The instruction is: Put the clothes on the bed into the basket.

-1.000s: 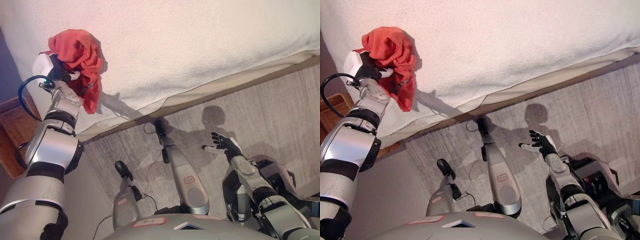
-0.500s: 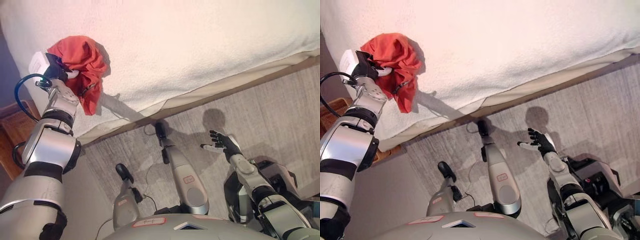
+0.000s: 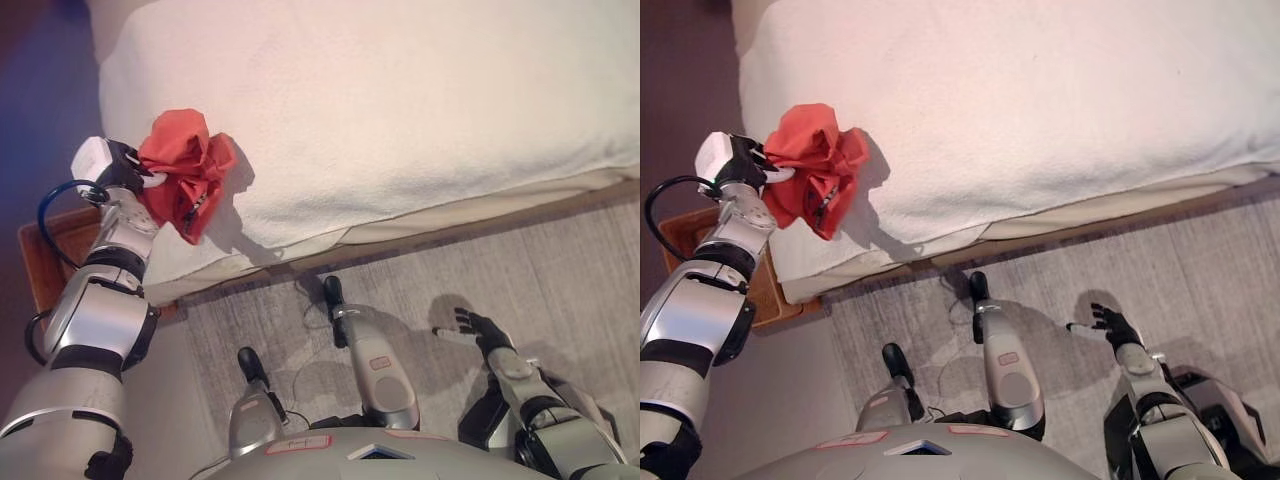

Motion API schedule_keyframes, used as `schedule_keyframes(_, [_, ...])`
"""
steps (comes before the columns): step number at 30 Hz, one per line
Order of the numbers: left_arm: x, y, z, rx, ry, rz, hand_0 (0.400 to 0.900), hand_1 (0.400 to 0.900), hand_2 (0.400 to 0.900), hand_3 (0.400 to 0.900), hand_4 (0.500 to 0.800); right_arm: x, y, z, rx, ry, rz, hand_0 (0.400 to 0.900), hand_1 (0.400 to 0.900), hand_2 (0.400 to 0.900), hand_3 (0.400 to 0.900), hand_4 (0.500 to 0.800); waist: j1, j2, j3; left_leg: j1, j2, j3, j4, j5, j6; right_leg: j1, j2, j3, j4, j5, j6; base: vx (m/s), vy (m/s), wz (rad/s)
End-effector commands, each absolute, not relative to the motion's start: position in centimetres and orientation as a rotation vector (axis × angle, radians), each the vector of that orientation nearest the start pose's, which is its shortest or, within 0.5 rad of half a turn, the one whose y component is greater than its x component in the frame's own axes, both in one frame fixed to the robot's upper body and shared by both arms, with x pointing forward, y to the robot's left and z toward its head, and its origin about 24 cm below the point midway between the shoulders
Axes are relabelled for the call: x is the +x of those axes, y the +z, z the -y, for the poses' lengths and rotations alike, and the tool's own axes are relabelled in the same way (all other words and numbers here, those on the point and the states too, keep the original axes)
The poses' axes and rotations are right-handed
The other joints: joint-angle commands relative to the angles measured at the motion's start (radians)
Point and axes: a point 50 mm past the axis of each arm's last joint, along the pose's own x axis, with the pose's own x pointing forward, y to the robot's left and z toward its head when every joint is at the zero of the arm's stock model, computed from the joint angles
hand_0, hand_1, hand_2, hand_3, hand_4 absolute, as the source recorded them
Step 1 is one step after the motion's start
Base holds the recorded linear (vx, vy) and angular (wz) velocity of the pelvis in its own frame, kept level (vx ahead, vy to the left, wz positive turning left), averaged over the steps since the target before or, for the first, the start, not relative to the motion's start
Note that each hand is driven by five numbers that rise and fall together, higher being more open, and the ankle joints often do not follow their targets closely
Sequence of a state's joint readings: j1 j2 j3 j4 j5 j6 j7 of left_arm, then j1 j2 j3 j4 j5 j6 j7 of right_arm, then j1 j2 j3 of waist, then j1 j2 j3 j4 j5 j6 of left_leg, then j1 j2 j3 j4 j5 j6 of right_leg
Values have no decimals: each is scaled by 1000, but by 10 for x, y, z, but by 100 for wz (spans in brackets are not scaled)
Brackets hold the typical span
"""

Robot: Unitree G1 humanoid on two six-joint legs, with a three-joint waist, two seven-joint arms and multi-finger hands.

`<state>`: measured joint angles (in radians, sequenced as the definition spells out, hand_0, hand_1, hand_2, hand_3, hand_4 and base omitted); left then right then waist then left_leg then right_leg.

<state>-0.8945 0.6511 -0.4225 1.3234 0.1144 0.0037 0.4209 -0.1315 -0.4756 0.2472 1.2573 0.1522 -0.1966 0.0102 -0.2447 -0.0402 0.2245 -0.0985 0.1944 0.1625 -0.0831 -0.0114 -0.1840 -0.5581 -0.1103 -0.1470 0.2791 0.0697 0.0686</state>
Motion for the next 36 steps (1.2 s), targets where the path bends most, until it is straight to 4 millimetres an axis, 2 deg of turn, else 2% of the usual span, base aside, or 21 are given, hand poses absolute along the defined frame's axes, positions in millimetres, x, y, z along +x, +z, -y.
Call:
schedule_keyframes(1, [335,183,-393,1242,816,-187,400,400,400,400,500,119,-112,337,-477,-202,-1045,900,900,900,900,800,6,-45,-26,180,27,4,-4,-89,-21,-58,-69,42,-170,251,151,-42,-59,18])
schedule_keyframes(7, [291,207,-446,1325,981,-331,400,400,400,400,500,111,-118,333,-468,-170,-1094,900,900,900,900,800,16,-86,-36,168,41,-2,-4,-78,-29,-38,-64,26,-187,257,153,1,-28,5])
schedule_keyframes(9, [284,210,-452,1305,1002,-351,400,400,400,400,500,107,-119,333,-470,-165,-1107,900,900,900,900,800,15,-97,-38,166,48,-6,-4,-76,-32,-34,-64,21,-184,255,155,-2,-18,9])
schedule_keyframes(18, [283,220,-455,1262,1031,-344,400,400,400,400,500,106,-123,327,-459,-142,-1130,900,900,900,900,800,17,-139,-49,134,67,-22,-4,-63,-38,-13,-57,-4,-212,263,159,9,-23,8])
schedule_keyframes(19, [287,220,-452,1247,1025,-330,618,618,618,618,631,106,-123,326,-453,-140,-1128,900,900,900,900,800,16,-143,-49,127,69,-28,-4,-60,-38,-12,-56,-3,-216,264,159,15,-5,10])
schedule_keyframes(20, [290,221,-449,1240,1020,-317,900,900,900,900,800,105,-124,325,-450,-141,-1131,900,900,900,900,800,17,-144,-49,121,70,-32,-4,-58,-37,-11,-55,-3,-219,263,159,30,-6,14])
schedule_keyframes(23, [305,225,-436,1240,980,-268,900,900,900,900,800,103,-125,324,-444,-148,-1143,900,900,900,900,800,18,-150,-50,109,71,-40,-4,-56,-34,-5,-54,-3,-233,263,159,22,-2,5])
schedule_keyframes(26, [309,224,-431,1237,964,-255,900,900,900,900,800,103,-126,322,-440,-141,-1145,900,900,900,900,800,20,-153,-51,109,68,-42,-4,-56,-31,-4,-50,-1,-239,261,156,6,5,-2])
schedule_keyframes(36, [314,208,-425,1173,938,-270,900,900,900,900,800,99,-126,325,-456,-150,-1170,900,900,900,900,800,17,-145,-59,150,63,-32,-4,-74,-31,14,-53,1,-230,253,155,9,12,-4])
